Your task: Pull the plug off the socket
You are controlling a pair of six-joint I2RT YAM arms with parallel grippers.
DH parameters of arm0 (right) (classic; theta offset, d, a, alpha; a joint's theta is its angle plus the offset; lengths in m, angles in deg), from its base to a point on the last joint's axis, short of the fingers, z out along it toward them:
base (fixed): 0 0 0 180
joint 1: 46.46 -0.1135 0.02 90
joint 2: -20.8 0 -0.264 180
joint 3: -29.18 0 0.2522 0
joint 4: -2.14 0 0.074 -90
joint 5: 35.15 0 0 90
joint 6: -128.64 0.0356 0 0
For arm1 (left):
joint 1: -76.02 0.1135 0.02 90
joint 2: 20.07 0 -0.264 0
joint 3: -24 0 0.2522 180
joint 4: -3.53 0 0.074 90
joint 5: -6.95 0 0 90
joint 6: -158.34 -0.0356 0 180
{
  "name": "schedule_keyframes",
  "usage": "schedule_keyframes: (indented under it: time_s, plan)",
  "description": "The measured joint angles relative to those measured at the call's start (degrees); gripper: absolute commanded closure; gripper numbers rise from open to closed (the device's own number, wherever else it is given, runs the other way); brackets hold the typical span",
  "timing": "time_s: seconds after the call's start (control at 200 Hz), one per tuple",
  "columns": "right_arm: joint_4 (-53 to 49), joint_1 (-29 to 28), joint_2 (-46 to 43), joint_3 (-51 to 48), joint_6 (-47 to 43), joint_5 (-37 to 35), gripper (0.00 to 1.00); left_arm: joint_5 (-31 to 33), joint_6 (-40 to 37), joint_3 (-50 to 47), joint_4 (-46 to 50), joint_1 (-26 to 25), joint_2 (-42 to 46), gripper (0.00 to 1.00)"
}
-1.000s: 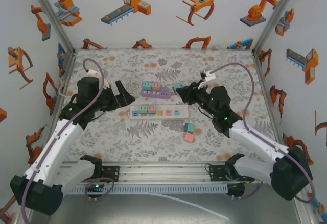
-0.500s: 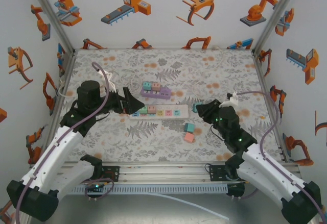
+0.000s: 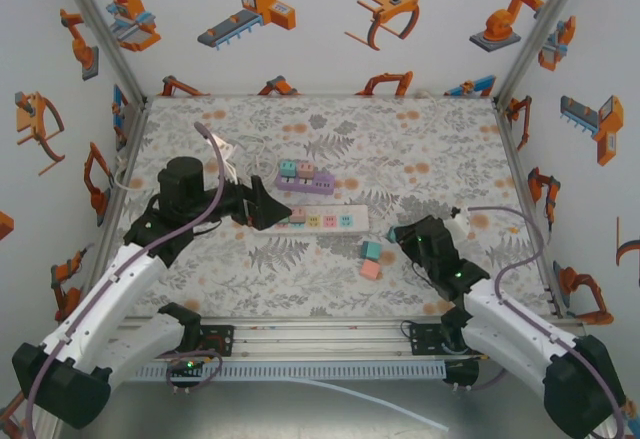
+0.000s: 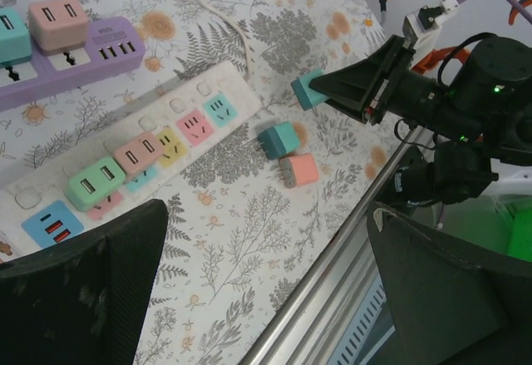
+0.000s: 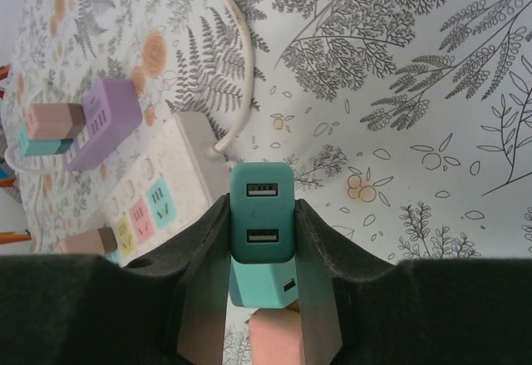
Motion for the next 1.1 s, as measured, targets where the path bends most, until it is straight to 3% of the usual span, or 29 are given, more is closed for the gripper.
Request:
schedule_keyframes:
  time_s: [0.235, 0.486, 0.881, 1.101]
  plan:
    - [7.3, 0.2, 8.0, -1.4, 2.2, 2.4, 0.97, 0.9, -0.8, 0.0, 0.0, -1.5, -1.7, 0.03]
    - [13.4, 0.3, 13.5, -1.2, 4.6, 5.8, 0.84, 2.9, -1.0, 0.2, 0.0, -2.2, -2.7, 0.03]
    - [9.4, 0.3, 18.1, 3.2, 7.3, 8.4, 0.57, 5.6, -1.0, 0.6, 0.7, -2.6, -3.9, 0.03]
    - [5.9, 0.3, 17.6, 3.2, 7.5, 8.3, 0.53, 7.2, -1.0, 0.6, 1.8, -2.6, -3.9, 0.03]
